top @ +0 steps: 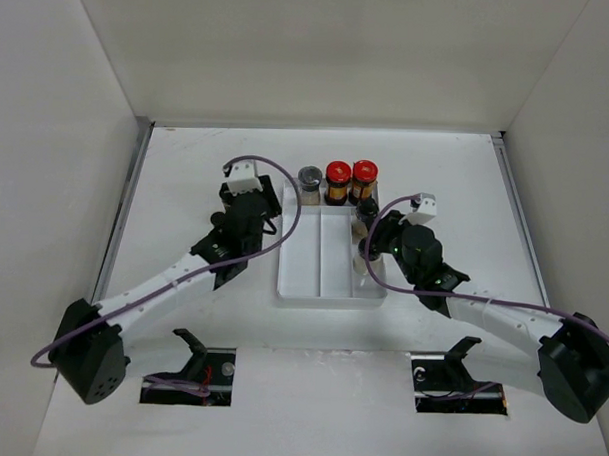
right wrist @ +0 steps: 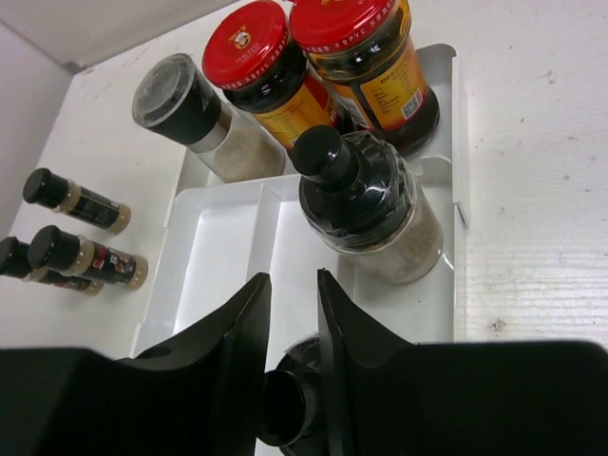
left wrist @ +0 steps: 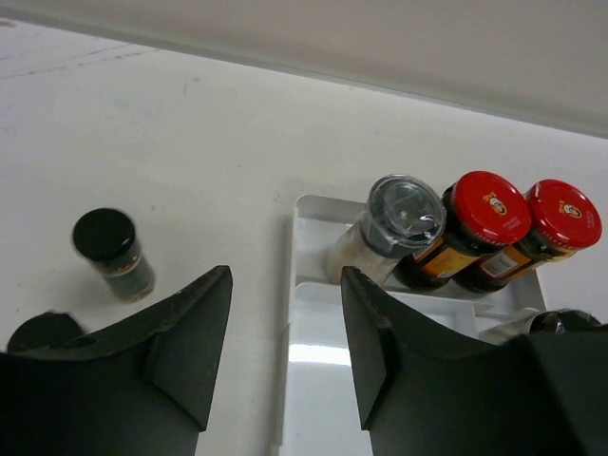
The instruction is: Organize the condiment bottles
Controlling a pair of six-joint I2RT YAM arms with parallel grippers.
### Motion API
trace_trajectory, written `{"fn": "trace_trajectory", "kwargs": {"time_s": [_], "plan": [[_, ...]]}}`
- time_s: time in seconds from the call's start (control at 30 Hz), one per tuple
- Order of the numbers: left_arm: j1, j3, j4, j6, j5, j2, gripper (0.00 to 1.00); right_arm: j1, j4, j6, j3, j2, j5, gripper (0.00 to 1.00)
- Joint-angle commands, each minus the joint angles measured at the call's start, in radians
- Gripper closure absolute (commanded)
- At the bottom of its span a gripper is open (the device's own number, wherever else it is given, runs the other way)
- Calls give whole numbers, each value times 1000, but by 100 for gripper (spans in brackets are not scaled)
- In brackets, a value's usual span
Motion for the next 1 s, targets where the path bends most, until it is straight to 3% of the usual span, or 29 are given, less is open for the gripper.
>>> {"fn": "trace_trajectory", "kwargs": {"time_s": [0.0, 0.07, 0.13, 0.27, 0.43, 0.97], "plan": [[21, -59, -175, -101, -32, -107, 53, 4, 57, 1, -1, -40, -4, 68], [28, -92, -242, -118, -30, -150, 47, 4, 60, 4, -7, -55, 0, 65], [38, -128, -263, -126, -26, -170, 40, 2, 60, 4, -13, -69, 5, 54], [87, -154, -248, -121, 22, -113, 34, -2, 60, 4, -13, -71, -1, 42], [115, -162, -138, -94, 91, -35, 34, 1, 60, -2, -8, -54, -3, 37], [173, -117, 24, -28, 99, 118, 38, 4, 60, -11, 15, -5, -30, 35]]}}
